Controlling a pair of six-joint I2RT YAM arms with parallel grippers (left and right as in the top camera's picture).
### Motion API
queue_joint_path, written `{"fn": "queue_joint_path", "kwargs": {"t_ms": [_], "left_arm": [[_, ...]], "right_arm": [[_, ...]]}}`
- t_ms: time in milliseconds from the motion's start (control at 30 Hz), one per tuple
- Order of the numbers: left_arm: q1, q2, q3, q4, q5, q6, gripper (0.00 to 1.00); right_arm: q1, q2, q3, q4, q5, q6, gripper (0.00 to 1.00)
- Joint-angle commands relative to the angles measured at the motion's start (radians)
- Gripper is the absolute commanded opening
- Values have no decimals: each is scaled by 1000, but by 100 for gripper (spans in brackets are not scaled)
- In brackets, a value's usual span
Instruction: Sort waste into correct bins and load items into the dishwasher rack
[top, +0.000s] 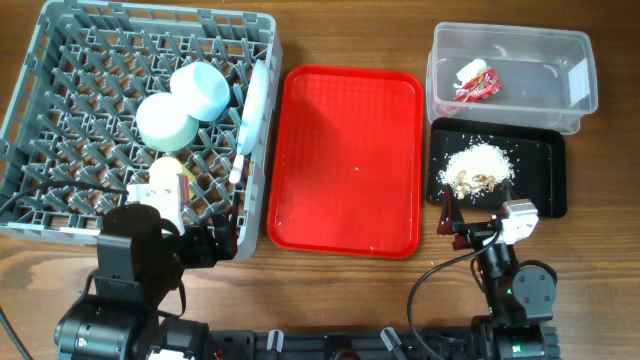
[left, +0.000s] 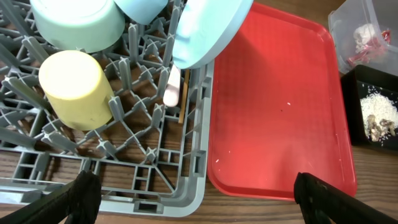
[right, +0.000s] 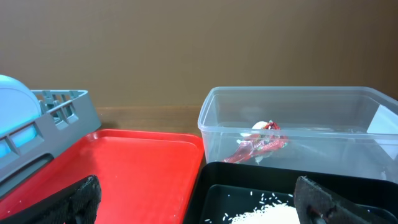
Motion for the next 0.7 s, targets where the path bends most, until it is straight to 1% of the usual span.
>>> {"fn": "queue_joint_path", "kwargs": {"t_ms": [0, 67, 300, 400, 500, 600, 667], "left_arm": [[-4, -52, -26, 18, -44, 16, 100], [7, -129, -104, 93, -44, 16, 100], [35, -452, -497, 483, -43, 12, 100], [49, -532, -607, 644, -43, 13, 100], [71, -604, -723, 853, -31, 13, 100], [79, -623, -799, 1026, -21, 18, 100], [79, -623, -837, 1123, -11, 76, 100]], "right_arm": [[5, -6, -1, 4, 3, -14, 100], [5, -6, -2, 4, 3, -14, 100], [5, -6, -2, 4, 3, -14, 100], [5, -6, -2, 4, 3, -14, 100], [5, -6, -2, 4, 3, -14, 100], [5, -6, -2, 4, 3, -14, 100], [5, -6, -1, 4, 3, -14, 100]]}}
